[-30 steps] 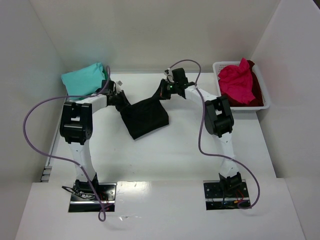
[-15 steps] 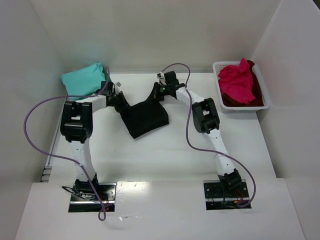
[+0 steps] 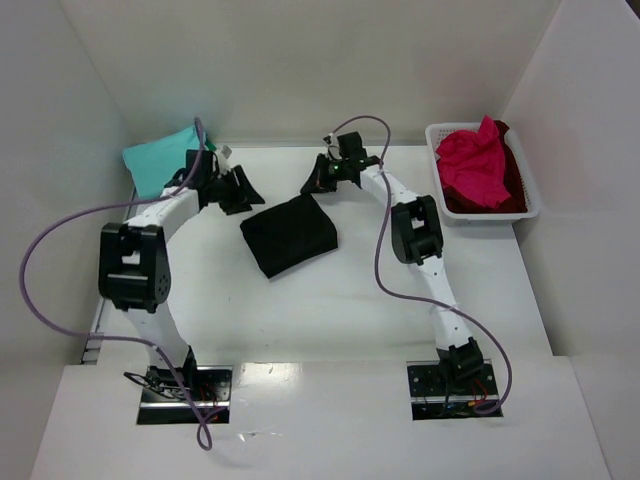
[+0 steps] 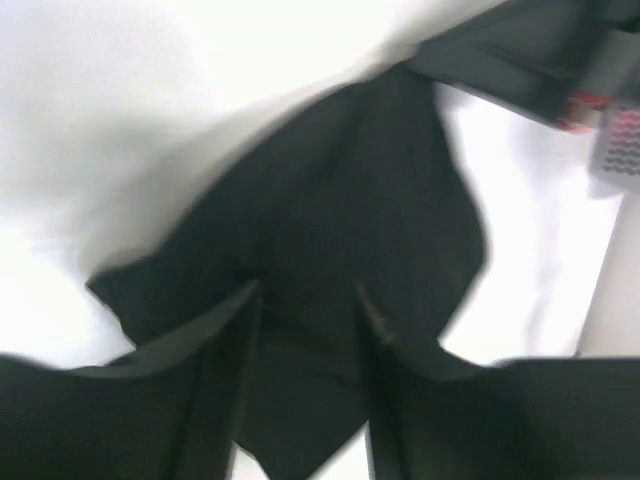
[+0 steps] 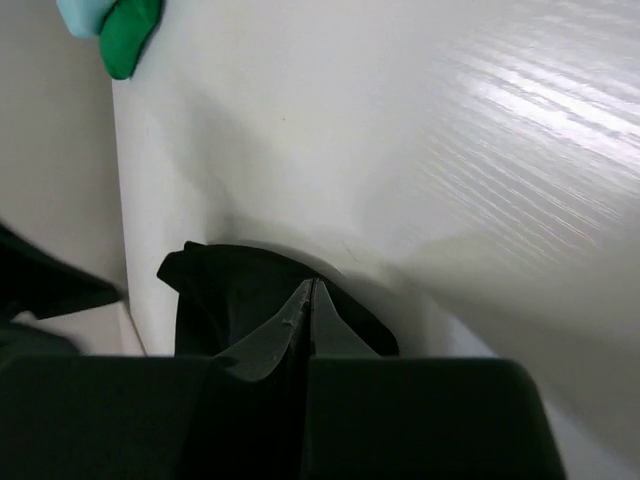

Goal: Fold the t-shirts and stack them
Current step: Fold the long partially folded tshirt into a neat square, then put the neatly folded tshirt into the bin with left arm

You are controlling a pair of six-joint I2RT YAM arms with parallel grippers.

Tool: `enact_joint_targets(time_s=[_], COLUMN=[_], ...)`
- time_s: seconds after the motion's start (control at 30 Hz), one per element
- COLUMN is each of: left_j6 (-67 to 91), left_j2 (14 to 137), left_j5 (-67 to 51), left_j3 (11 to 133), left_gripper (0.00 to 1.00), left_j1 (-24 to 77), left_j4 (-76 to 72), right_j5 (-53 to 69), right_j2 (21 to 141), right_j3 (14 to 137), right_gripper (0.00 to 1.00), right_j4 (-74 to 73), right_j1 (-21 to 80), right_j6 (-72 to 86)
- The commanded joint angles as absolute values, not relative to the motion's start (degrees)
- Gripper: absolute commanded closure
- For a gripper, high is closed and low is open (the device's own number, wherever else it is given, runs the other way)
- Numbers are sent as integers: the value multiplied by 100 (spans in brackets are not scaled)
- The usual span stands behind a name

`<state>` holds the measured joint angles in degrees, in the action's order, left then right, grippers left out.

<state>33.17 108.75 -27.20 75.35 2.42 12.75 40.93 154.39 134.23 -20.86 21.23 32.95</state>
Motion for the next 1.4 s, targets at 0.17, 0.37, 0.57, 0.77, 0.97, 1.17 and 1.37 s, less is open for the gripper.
enact_joint_targets(time_s=[0.17,0.37,0.57,0.77,0.97,1.17,1.37], left_j6=[3330,4192,4543,4746,5018,5413,5590], left_j2=[9238,8657,8789,9201,9589,9589,10028], left_j5=[-2225,-1943,-1372,-1310,-1108,-827,-668], left_j3=[7147,5653,5274,5168,5168,4896,4957], left_gripper=[10,0,0,0,0,2,4], left_j1=[211,272,396,396,509,562,834], left_j4=[1660,1433,1081,642,413,-60,-246], right_j5=[3692,3252,2322,1495,1362,1257,1126], right_j2=[13466,12544,11831,10777,10127,9660,9326], right_j3=[12588,11181,9934,8755,8139,7639,7453], right_gripper=[84,84,74,22,1,1,1], right_j4=[-2268,-2215,-2417,-2294,-2232,-2048,-2170], right_j1=[1951,1951,1951,1951,1898,1793,1740], right_j6=[2717,2505,2320,2206,2408,2549,2602])
